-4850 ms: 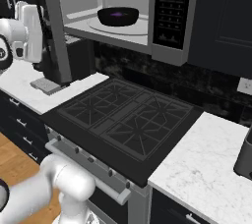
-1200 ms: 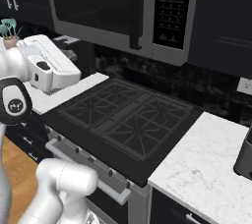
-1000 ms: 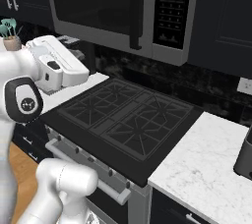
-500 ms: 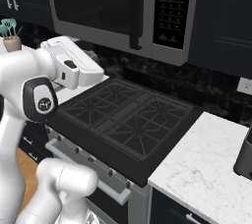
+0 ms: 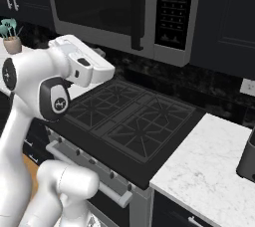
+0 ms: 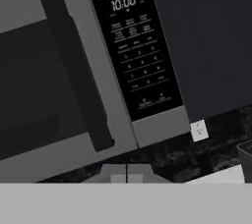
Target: Pick the eggplant from the sink and place it in the bowl. Then pick the bowl and place it in the microwave. Then close the microwave door and press the start button.
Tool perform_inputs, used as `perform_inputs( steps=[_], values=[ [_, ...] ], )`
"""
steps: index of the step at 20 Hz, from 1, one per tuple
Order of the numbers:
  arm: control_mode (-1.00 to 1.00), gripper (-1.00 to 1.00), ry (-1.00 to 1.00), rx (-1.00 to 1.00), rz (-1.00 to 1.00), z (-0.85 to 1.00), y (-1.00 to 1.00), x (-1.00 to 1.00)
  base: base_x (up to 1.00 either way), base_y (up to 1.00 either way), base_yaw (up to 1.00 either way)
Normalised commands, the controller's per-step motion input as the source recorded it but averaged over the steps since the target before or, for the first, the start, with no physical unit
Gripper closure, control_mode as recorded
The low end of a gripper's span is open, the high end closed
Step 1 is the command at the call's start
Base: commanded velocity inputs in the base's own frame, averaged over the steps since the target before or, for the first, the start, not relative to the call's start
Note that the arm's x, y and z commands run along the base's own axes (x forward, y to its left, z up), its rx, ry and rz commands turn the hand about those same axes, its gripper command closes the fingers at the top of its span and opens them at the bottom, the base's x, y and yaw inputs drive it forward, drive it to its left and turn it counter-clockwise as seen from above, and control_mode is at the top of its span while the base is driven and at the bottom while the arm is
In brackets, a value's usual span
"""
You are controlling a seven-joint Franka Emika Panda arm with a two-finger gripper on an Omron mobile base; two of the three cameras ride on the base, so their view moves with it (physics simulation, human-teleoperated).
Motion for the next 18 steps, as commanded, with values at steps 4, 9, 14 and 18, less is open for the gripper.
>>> perform_inputs(
  steps=[4,9,14,18],
  values=[
    [-1.00,1.00,0.00,0.00,0.10,0.00,-0.22,0.00,0.00,0.00,0.00],
    [-1.00,1.00,0.00,0.00,0.03,0.19,-0.23,0.02,0.00,0.00,0.00],
    [-1.00,1.00,0.00,0.00,0.02,0.19,-0.20,0.28,0.00,0.00,0.00],
    [-1.00,1.00,0.00,0.01,0.03,0.01,-0.30,0.29,0.00,0.00,0.00]
  ],
)
